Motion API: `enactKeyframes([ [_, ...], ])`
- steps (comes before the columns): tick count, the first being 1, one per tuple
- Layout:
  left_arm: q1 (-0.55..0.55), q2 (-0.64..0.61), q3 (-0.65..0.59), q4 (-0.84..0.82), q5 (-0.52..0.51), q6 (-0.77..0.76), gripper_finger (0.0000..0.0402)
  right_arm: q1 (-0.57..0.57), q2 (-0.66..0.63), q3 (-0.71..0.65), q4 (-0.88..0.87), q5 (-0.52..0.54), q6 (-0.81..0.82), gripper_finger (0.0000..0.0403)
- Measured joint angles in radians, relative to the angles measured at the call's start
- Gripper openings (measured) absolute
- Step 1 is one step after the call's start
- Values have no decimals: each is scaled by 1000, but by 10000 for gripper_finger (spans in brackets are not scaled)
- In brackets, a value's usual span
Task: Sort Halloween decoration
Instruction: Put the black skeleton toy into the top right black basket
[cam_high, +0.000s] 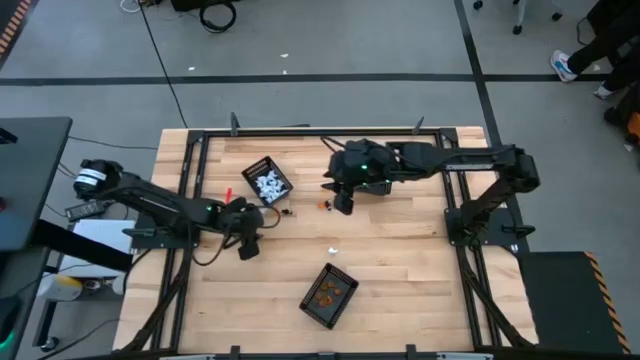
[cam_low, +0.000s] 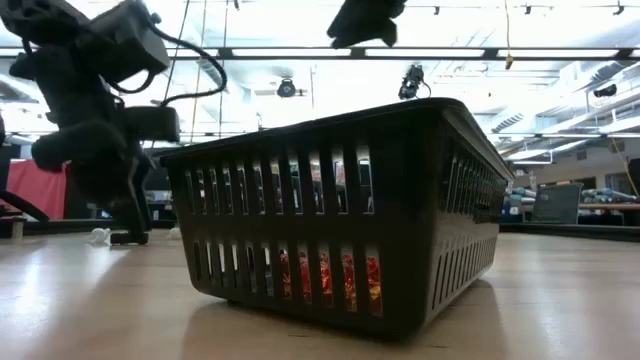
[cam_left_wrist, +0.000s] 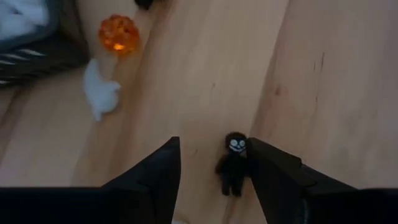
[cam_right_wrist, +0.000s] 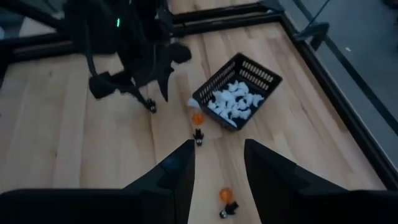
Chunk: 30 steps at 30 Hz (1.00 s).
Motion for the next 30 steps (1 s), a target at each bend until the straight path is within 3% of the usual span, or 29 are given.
enactKeyframes([
  [10,-3,127,8,68,29,-54,184,15,-107,-118,34,34,67,144],
  [24,-44,130,6,68,54,-79,32,12,-118,-119,48,66,34,144],
  [30,-9,132,34,51,100,-143,23,11,-120,-119,52,81,19,144],
])
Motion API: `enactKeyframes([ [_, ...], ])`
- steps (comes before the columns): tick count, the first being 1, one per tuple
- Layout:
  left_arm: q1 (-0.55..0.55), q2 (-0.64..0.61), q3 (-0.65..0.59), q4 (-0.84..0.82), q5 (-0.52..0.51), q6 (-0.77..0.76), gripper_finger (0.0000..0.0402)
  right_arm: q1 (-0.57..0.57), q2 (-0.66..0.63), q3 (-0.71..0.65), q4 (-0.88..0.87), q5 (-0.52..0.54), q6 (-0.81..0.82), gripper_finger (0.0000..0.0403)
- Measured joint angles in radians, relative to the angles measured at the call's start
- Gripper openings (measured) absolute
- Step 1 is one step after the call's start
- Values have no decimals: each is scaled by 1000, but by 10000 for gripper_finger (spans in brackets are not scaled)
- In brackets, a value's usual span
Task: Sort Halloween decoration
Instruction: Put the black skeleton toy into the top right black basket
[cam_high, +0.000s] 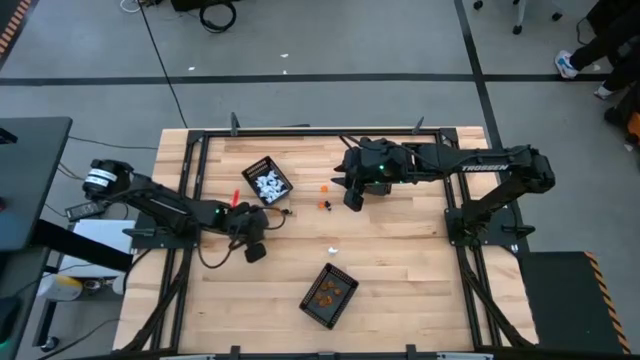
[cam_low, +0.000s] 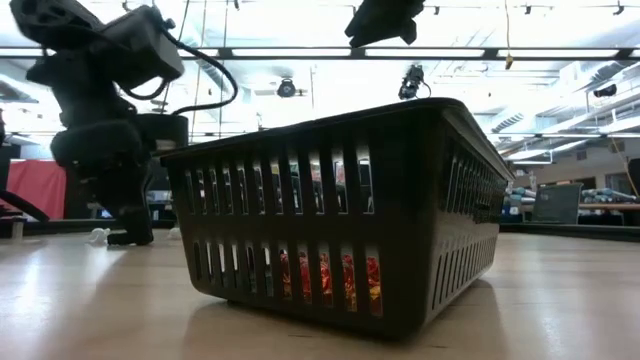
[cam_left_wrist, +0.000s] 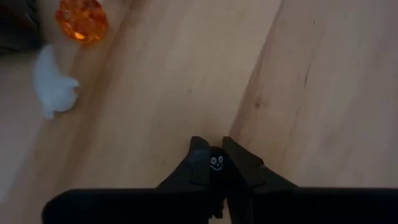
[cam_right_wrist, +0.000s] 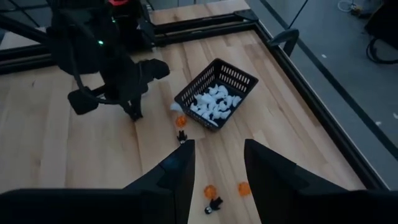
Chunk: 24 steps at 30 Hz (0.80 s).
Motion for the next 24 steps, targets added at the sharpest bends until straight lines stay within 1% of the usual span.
enactKeyframes([
  [3,38,7,59,-11,89,47,23,-5,-12,0,-1,0,2,144],
  [4,53,5,83,-10,104,70,23,-7,-16,0,2,0,3,144],
  [6,89,5,134,25,116,115,23,-17,-23,1,-8,0,3,144],
  [8,132,25,175,27,119,151,23,-27,-31,1,-7,0,2,144],
  [12,205,106,299,38,171,255,25,-48,-58,1,-23,0,4,144],
  [17,281,283,509,31,193,409,28,-67,-107,1,-60,1,45,144],
  [21,347,435,679,32,236,451,29,-65,-142,1,-99,30,94,144],
  [24,389,541,796,33,270,470,29,-51,-170,1,-96,31,143,144],
])
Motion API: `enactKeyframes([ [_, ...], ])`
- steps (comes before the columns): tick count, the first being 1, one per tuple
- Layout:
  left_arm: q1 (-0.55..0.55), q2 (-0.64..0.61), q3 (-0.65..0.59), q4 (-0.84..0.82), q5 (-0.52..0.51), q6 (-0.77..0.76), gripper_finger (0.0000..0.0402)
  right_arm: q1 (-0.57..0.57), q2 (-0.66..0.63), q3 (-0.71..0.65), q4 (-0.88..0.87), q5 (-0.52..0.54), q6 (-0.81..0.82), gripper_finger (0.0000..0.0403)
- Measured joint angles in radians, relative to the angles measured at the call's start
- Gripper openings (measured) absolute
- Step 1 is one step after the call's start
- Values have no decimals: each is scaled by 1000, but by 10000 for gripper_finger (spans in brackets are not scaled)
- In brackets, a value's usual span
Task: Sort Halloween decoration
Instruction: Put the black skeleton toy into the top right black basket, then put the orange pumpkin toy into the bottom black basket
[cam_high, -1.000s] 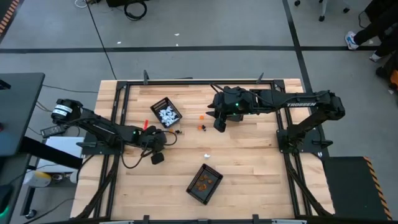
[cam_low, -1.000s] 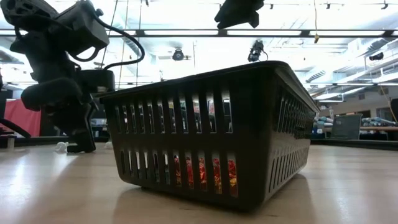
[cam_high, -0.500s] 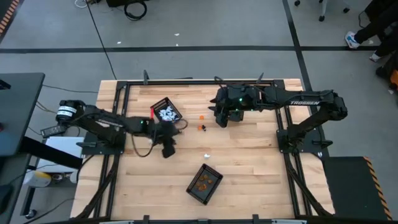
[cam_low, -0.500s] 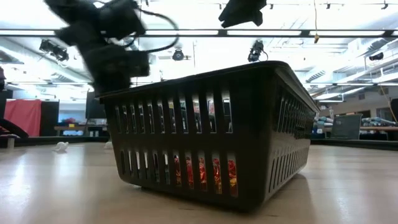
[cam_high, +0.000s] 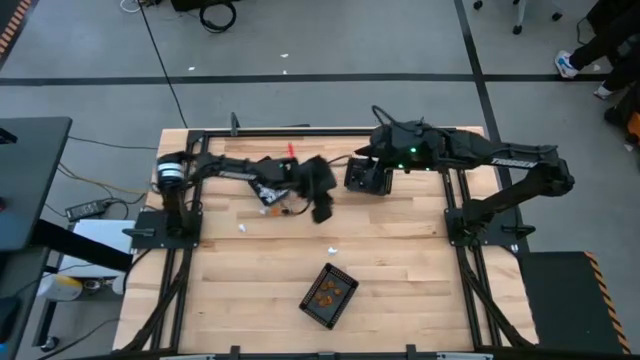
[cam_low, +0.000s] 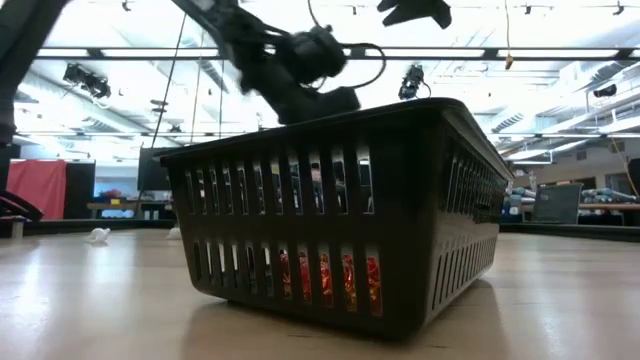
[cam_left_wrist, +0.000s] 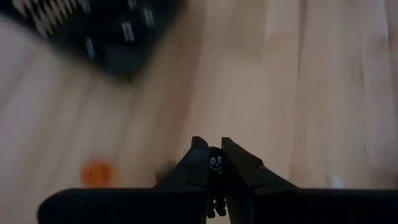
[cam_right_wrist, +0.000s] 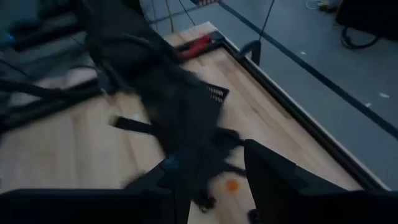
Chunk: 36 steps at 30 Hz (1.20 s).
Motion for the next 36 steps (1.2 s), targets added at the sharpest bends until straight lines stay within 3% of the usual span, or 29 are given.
enactKeyframes([
  [9,59,187,266,86,40,-1,31,62,-89,0,0,75,106,144],
  [19,87,324,370,173,37,-7,31,124,-145,0,-42,176,163,144],
  [25,86,369,414,187,-59,-1,36,155,-147,0,-46,207,191,144],
  [30,86,369,414,184,-108,39,58,179,-142,0,-54,245,202,144],
  [36,85,369,414,195,-99,49,117,198,-142,0,-54,287,202,144],
])
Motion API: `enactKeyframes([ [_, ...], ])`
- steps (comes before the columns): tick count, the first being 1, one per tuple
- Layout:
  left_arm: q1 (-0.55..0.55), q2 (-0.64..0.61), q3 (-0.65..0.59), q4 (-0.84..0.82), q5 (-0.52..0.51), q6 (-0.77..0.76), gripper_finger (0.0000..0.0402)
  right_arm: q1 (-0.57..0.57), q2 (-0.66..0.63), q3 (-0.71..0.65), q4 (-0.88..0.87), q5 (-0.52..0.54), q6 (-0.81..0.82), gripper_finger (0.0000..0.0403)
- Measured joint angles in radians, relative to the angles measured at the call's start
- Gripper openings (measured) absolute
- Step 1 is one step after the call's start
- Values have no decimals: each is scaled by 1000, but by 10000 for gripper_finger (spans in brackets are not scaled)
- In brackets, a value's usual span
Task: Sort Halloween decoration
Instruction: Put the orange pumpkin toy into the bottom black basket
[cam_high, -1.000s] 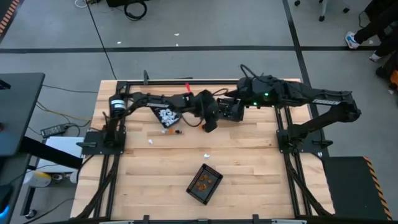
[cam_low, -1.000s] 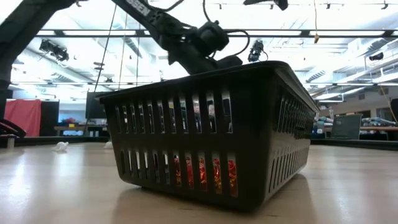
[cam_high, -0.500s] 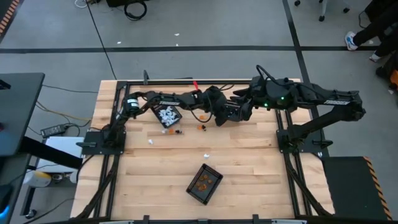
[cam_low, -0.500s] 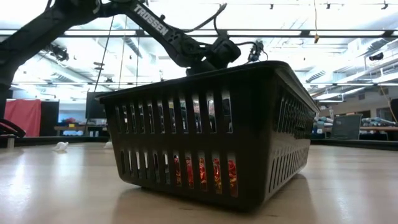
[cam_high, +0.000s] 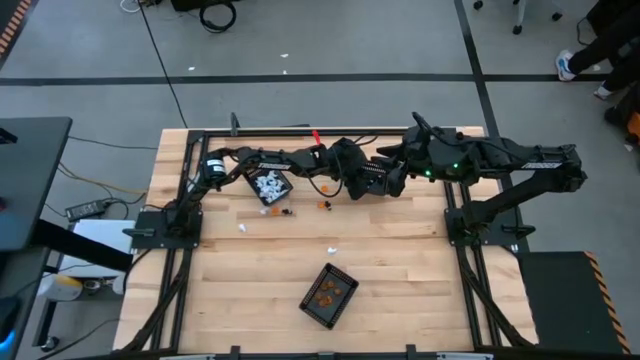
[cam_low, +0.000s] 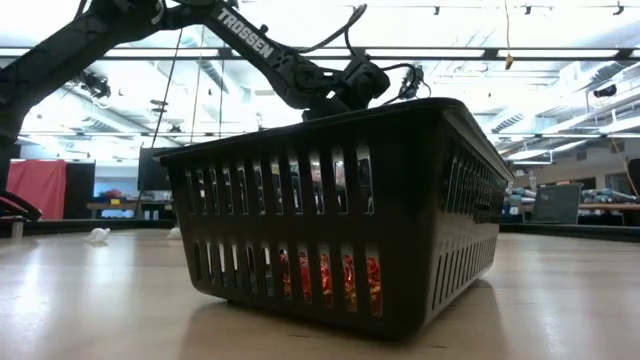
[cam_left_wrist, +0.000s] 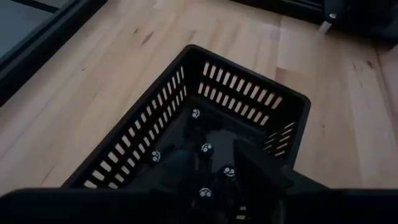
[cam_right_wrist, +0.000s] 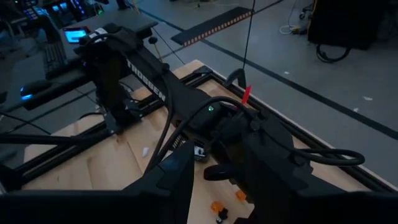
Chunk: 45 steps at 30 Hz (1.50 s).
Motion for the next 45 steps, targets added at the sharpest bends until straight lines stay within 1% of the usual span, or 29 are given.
enactKeyframes([
  [4,-1,-2,0,-10,6,-41,151,0,0,0,0,1,12,144],
  [8,-1,-49,-1,-124,6,-86,163,12,-4,0,-5,41,13,144],
  [12,-16,-118,-1,-214,-15,21,154,45,-7,0,-4,125,-13,144],
  [15,-29,-161,-4,-266,-27,112,144,68,-7,-5,6,163,-36,144],
  [18,-30,-218,-70,-291,-29,137,135,89,-8,-33,36,187,-52,144],
  [21,-25,-301,-188,-280,-38,124,126,105,-9,-58,68,182,-61,144],
  [23,-22,-376,-276,-258,-40,106,120,112,-8,-75,91,133,-78,144],
  [26,-22,-496,-409,-219,-39,76,117,115,10,-104,147,-13,-130,144],
  [28,-22,-570,-491,-214,-43,38,117,102,41,-116,174,-85,-146,144],
  [33,-28,-767,-672,-209,-79,-71,116,20,189,-117,213,-215,-225,144],
  [36,-47,-887,-776,-217,-99,-145,116,-34,279,-117,276,-251,-277,144],
  [39,-78,-1013,-863,-214,-115,-235,116,-97,360,-117,334,-309,-289,144],
  [43,-137,-1161,-941,-233,-122,-338,116,-172,468,-117,376,-453,-264,144],
  [45,-169,-1219,-963,-275,-122,-380,116,-198,522,-116,377,-534,-257,145],
])
